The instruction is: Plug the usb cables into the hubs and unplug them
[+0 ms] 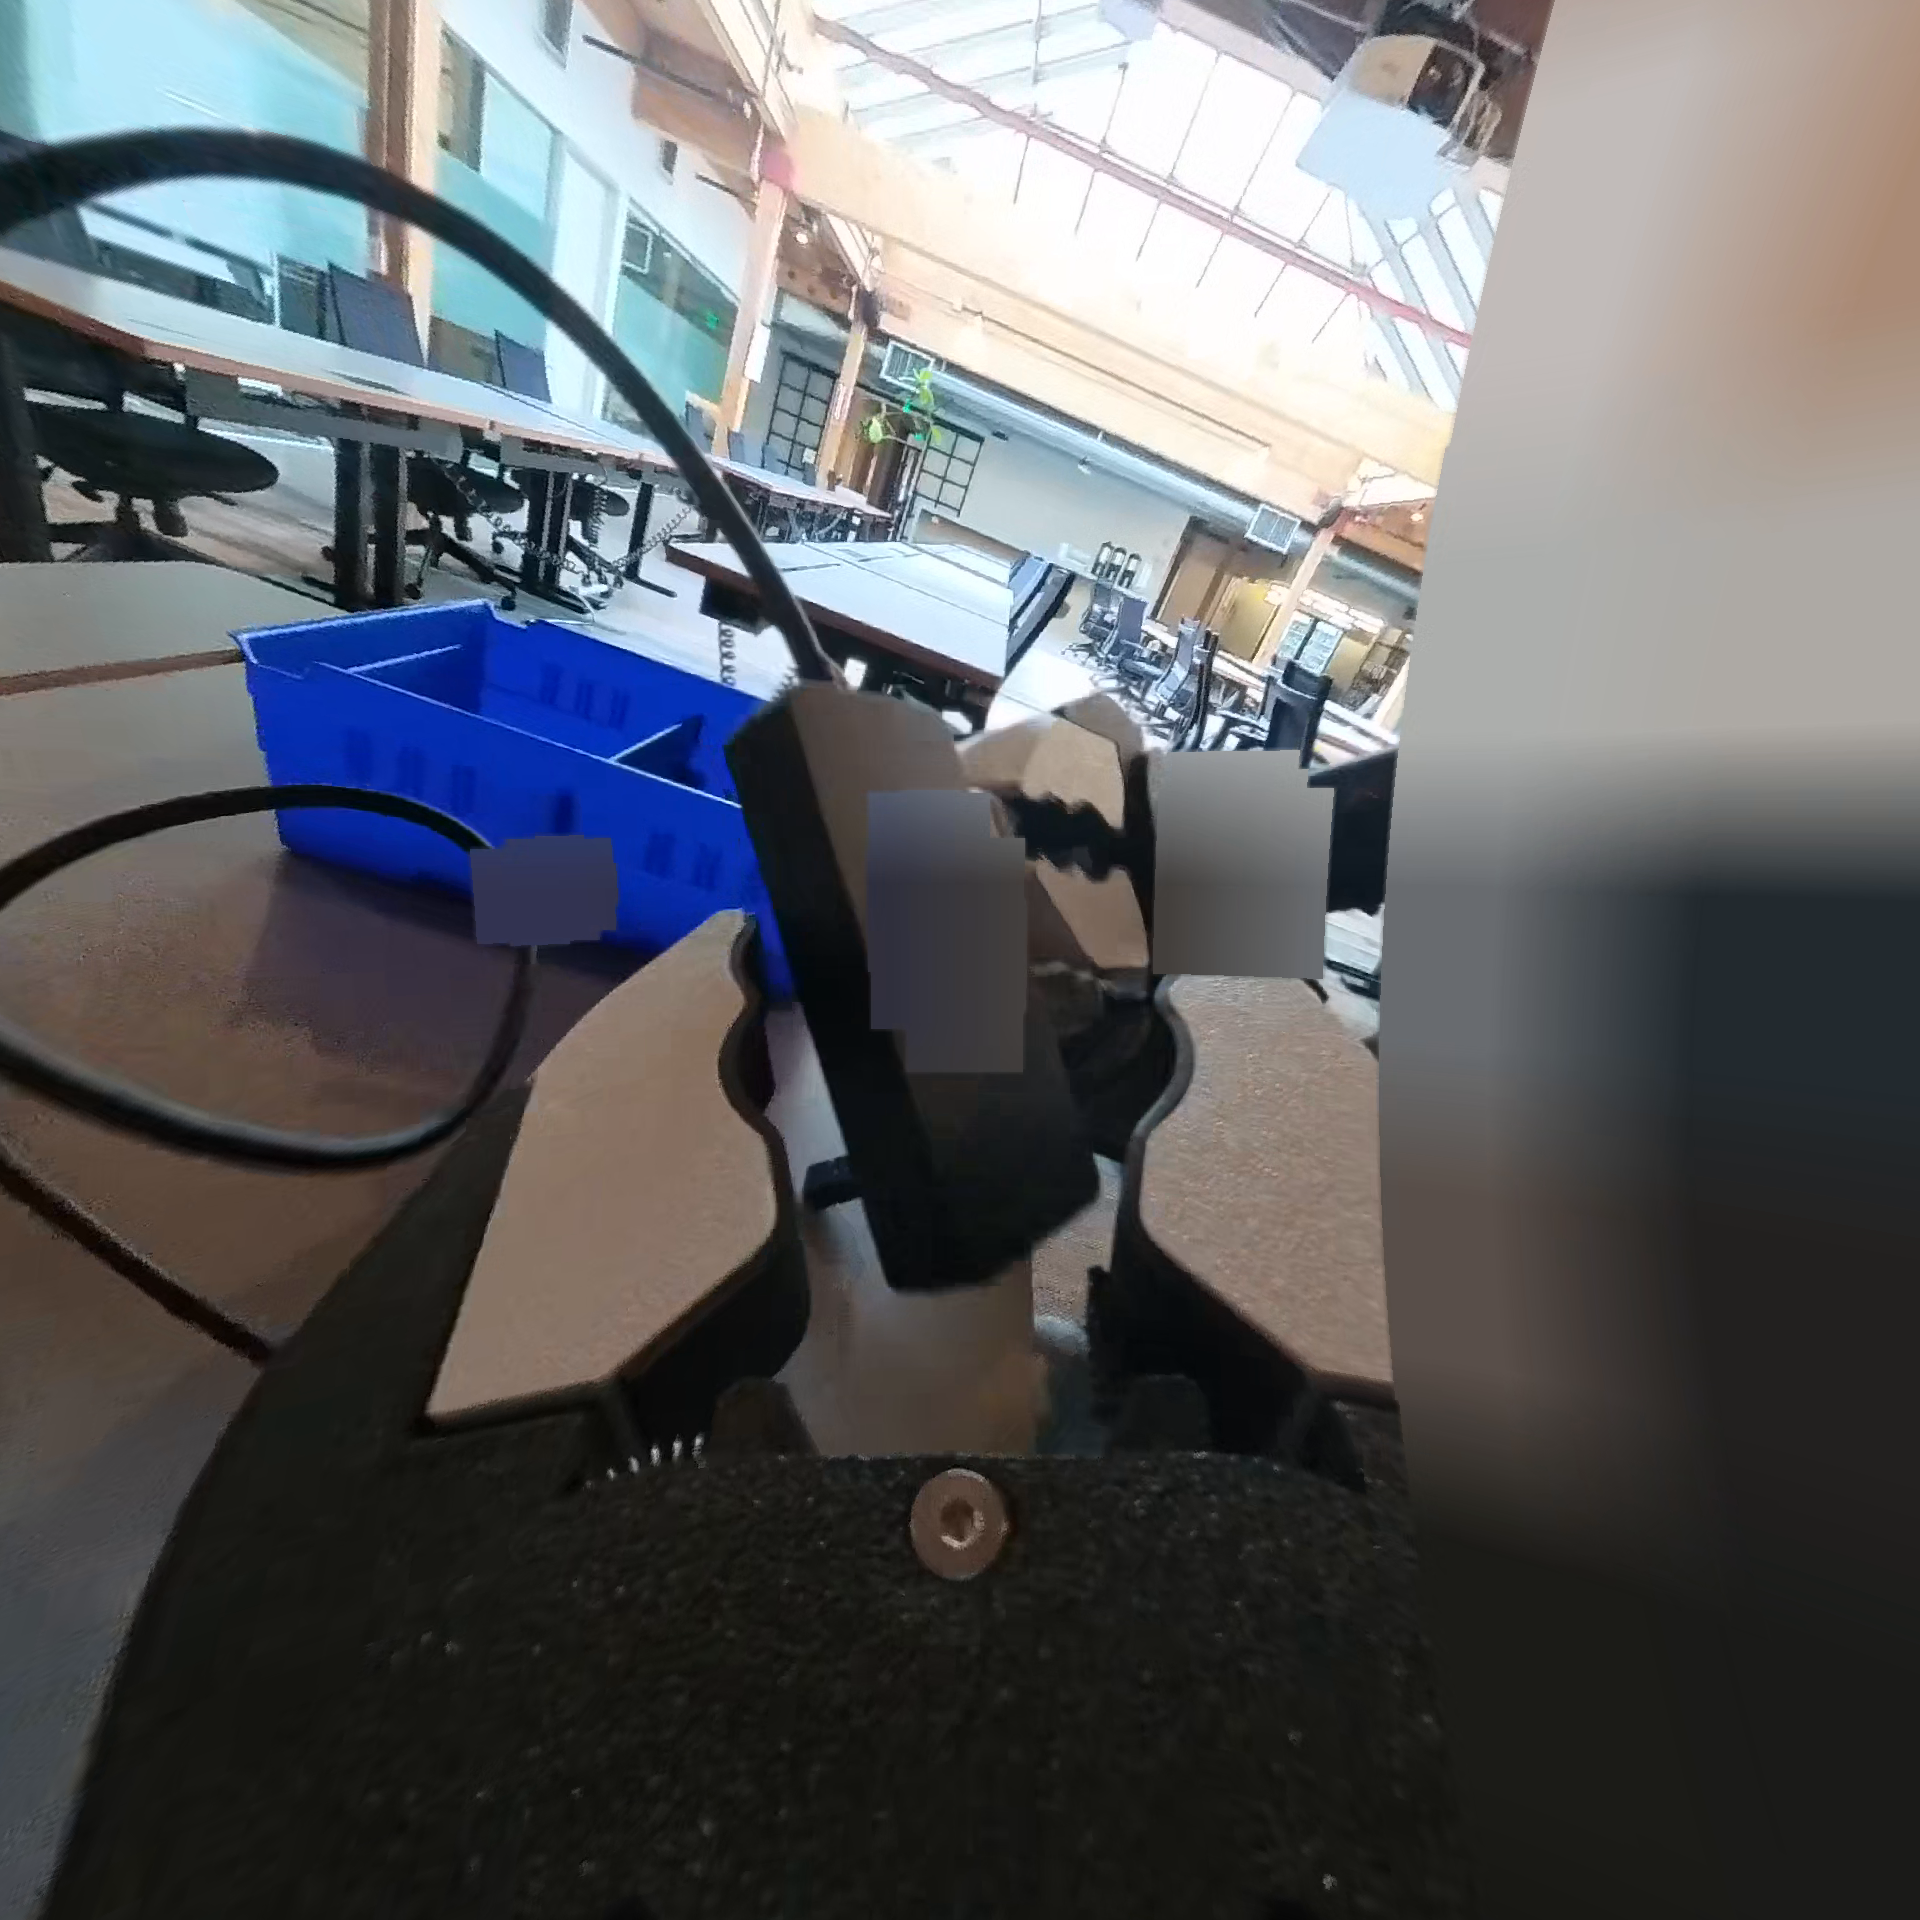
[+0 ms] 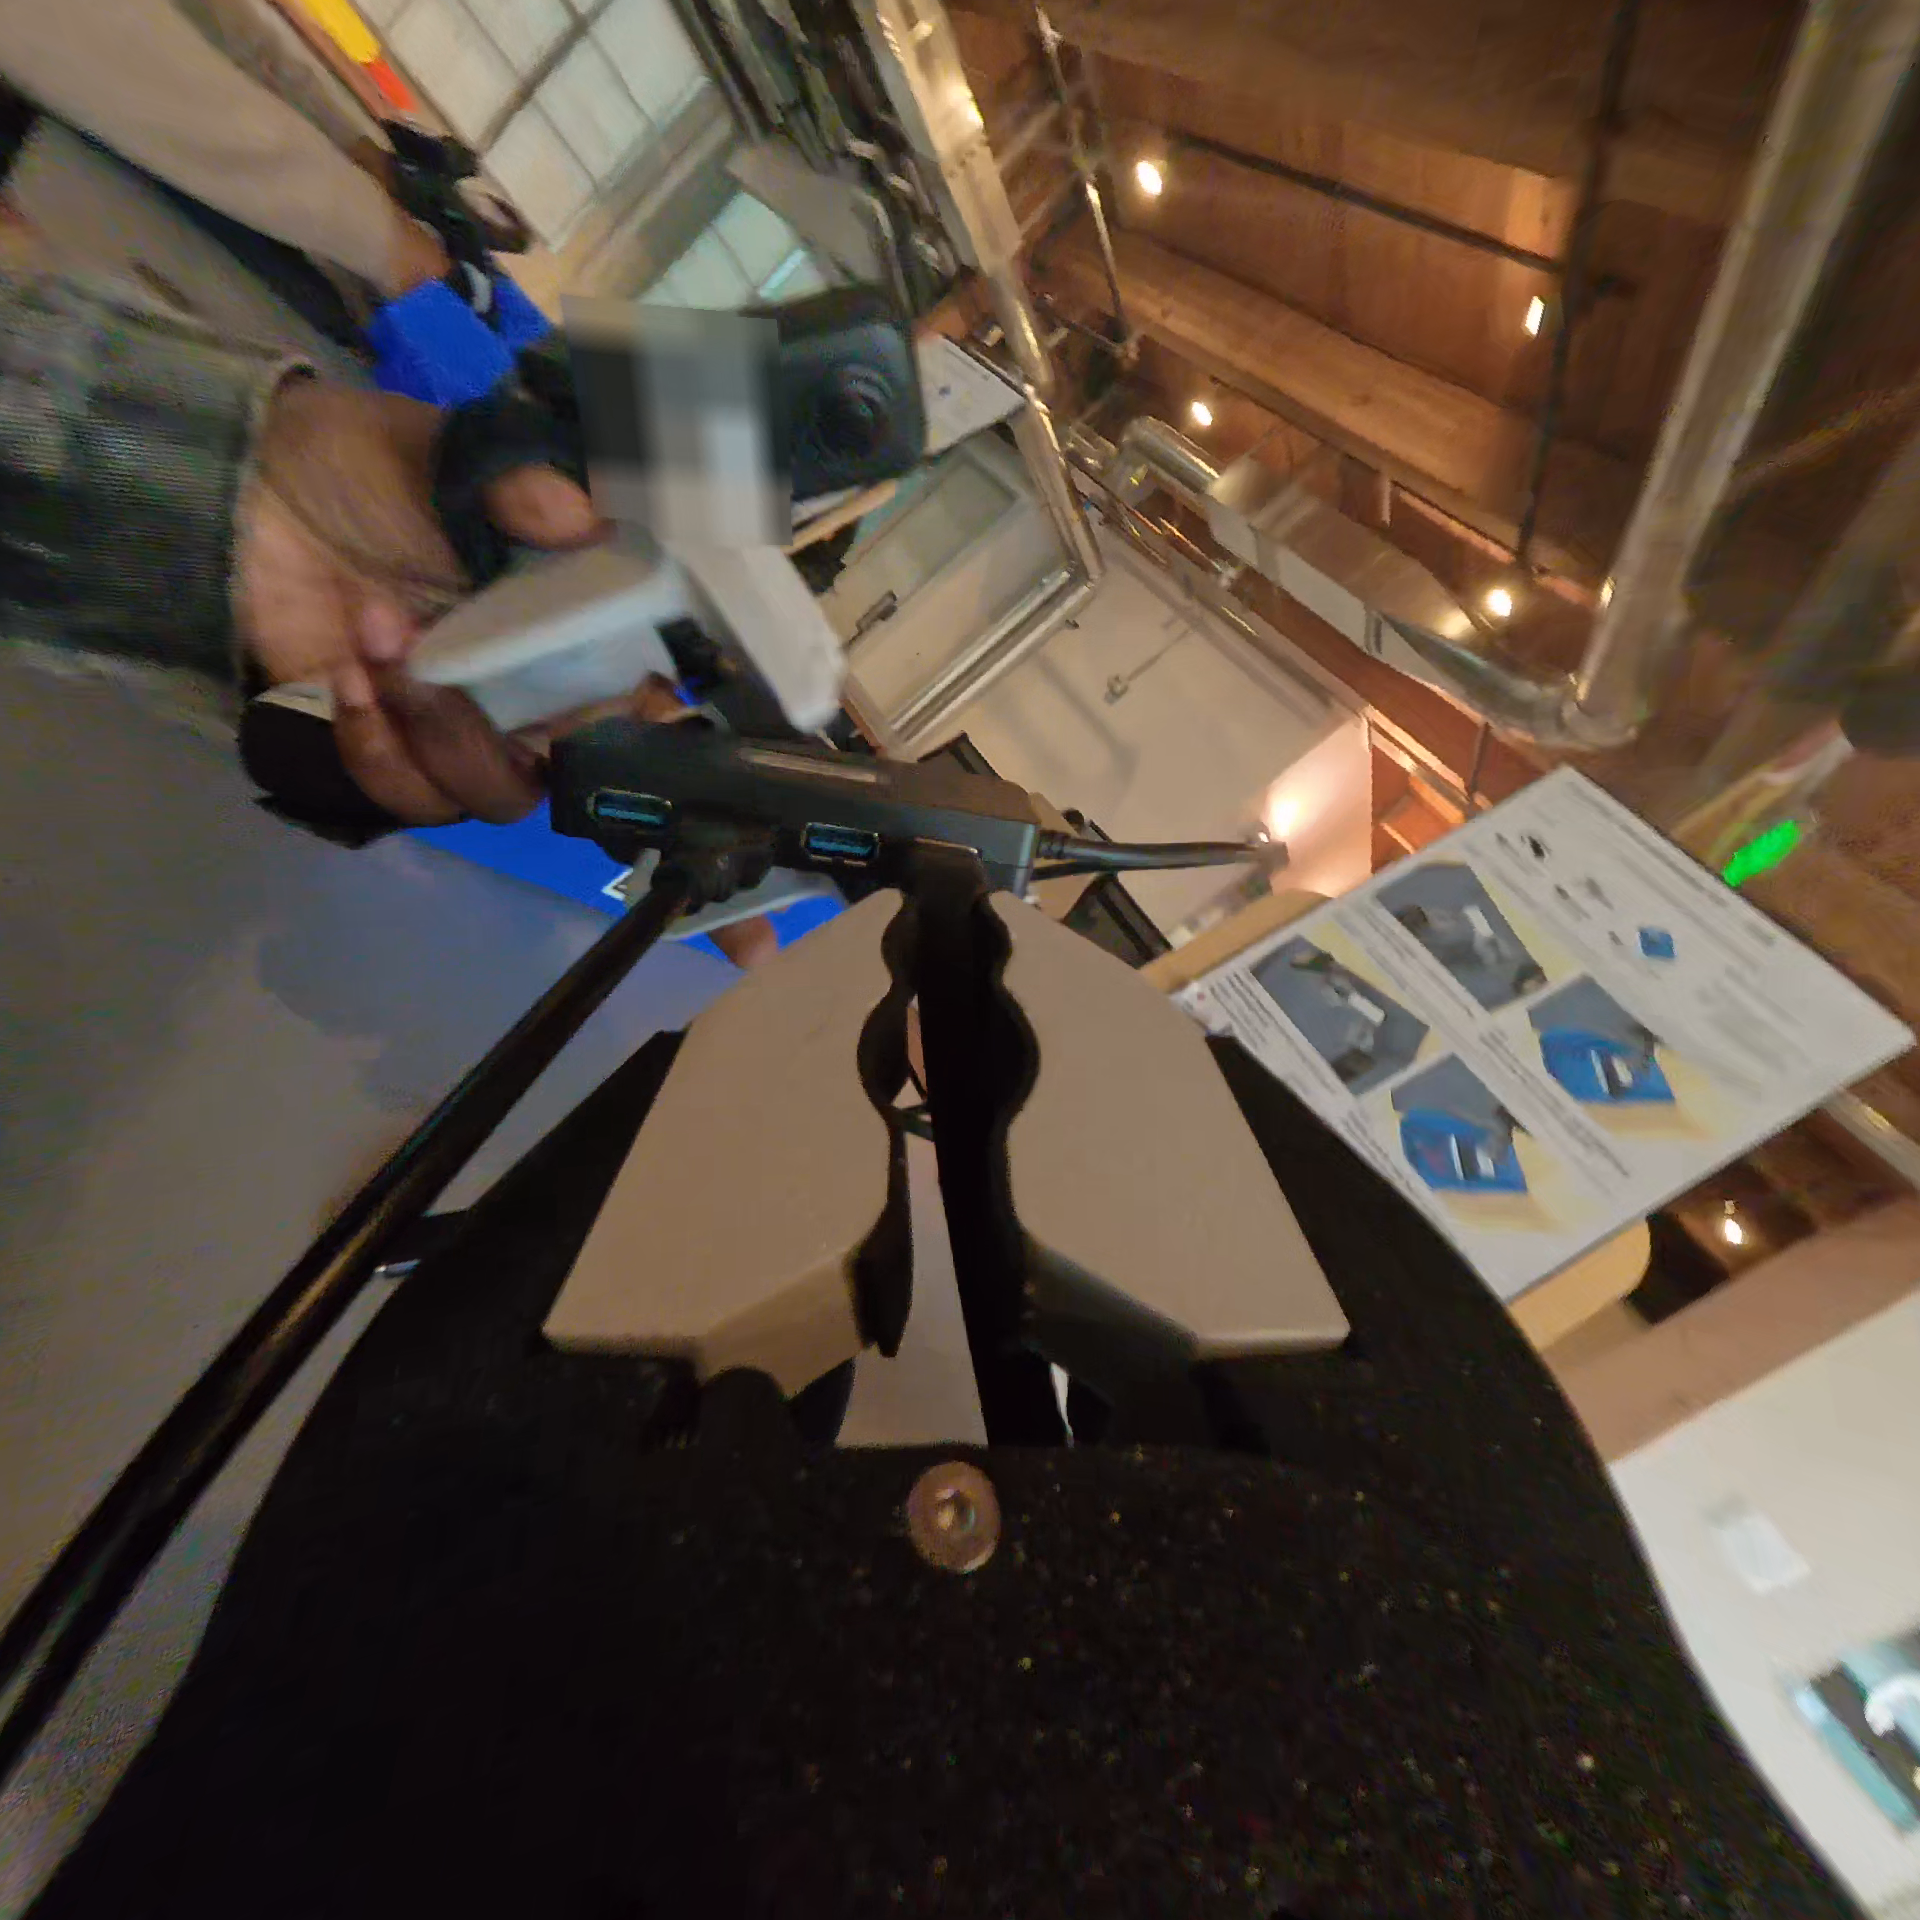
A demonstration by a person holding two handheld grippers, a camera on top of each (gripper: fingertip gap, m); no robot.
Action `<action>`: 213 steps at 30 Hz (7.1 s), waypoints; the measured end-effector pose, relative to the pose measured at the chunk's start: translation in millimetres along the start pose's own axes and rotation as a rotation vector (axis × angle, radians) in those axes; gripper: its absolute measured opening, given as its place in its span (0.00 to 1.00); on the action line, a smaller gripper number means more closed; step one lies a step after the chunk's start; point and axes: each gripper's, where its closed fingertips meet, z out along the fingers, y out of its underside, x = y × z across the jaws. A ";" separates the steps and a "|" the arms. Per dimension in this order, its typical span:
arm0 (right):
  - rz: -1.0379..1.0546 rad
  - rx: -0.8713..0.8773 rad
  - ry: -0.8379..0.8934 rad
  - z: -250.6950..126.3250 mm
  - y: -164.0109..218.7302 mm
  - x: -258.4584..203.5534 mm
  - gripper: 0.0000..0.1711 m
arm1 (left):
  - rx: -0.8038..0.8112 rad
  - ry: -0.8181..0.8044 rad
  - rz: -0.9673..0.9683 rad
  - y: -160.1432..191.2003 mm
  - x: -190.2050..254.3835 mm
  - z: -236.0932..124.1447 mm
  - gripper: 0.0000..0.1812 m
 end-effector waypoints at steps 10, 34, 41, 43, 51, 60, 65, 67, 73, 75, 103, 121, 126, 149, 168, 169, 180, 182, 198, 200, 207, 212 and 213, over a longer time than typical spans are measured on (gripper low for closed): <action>-0.097 -0.062 -0.045 -0.6 2.4 -2.5 0.04 | 0.116 0.049 -0.067 -12.1 5.8 5.3 0.10; 0.058 -0.327 0.473 -165.9 108.0 193.4 0.01 | 0.147 -0.102 0.153 -37.5 4.2 -40.3 0.10; 0.144 -0.735 0.307 -178.0 221.9 153.5 0.06 | 0.150 -0.099 0.163 -37.1 3.6 -39.9 0.10; 0.231 -0.762 0.265 -177.7 233.5 142.8 0.11 | 0.152 -0.101 0.162 -37.1 2.5 -41.1 0.10; 0.423 -0.674 0.289 -181.5 222.5 148.8 0.23 | 0.192 -0.103 0.138 -41.9 1.1 -44.1 0.10; 0.153 -0.345 0.488 -140.1 94.4 187.8 0.21 | 0.240 -0.146 0.020 -45.4 -11.7 -46.1 0.10; 0.073 -0.012 0.066 -33.7 -20.1 62.7 0.23 | 0.271 -0.131 -0.067 -44.4 -14.9 -40.2 0.10; 0.017 -0.040 -0.070 -6.7 -28.3 10.4 0.26 | 0.262 -0.122 -0.090 -41.4 -13.9 -35.1 0.10; -0.240 -0.176 -0.102 19.9 -9.4 -35.7 0.20 | 0.209 -0.066 -0.144 -28.6 -4.6 -11.2 0.10; -0.263 -0.181 -0.085 18.5 -7.4 -34.3 0.10 | 0.195 -0.049 -0.154 -25.5 -2.4 -5.9 0.10; -0.267 -0.129 -0.201 0.4 -20.5 -28.1 0.10 | -0.061 0.101 -0.028 -1.5 28.4 -2.1 0.11; -0.046 0.038 0.199 -43.0 -42.6 197.8 0.10 | 0.132 -0.008 0.033 -41.6 21.6 -40.0 0.10; -0.092 -0.095 0.228 -57.3 -21.4 271.8 0.10 | 0.136 -0.009 0.053 -43.0 26.2 -40.5 0.10; 0.832 -0.827 0.046 -181.5 239.1 87.5 0.12 | 0.103 -0.048 0.105 -36.6 16.8 -43.2 0.10; 0.681 -0.045 0.381 -152.9 74.8 175.4 0.11 | 0.055 -0.141 0.121 -29.6 1.7 -45.9 0.10; 0.686 0.021 0.368 -146.8 61.1 172.5 0.10 | 0.052 -0.149 0.125 -29.3 0.9 -46.1 0.10; 1.196 0.172 -0.330 -25.7 -19.1 27.2 0.37 | -0.039 -0.089 0.168 -14.1 10.3 -33.2 0.10; 1.217 0.155 -0.382 -12.6 -24.9 7.9 0.39 | -0.105 -0.062 0.190 -2.5 15.1 -22.7 0.10; 0.802 0.074 -0.360 -8.8 -42.5 -30.3 0.10 | -0.447 -0.011 0.346 64.8 27.4 27.5 0.11; 0.804 0.068 -0.349 -8.8 -41.6 -29.0 0.10 | -0.442 -0.022 0.356 64.0 26.3 27.9 0.11; 0.812 0.088 -0.334 -11.3 -44.3 -23.6 0.10 | -0.408 -0.014 0.346 60.2 29.6 29.7 0.12; 0.852 0.107 -0.369 -12.0 -50.5 -27.7 0.10 | -0.460 0.025 0.292 63.3 40.0 22.5 0.13; 0.850 0.098 -0.375 -11.4 -50.1 -29.7 0.10 | -0.477 0.018 0.295 64.9 39.8 20.6 0.14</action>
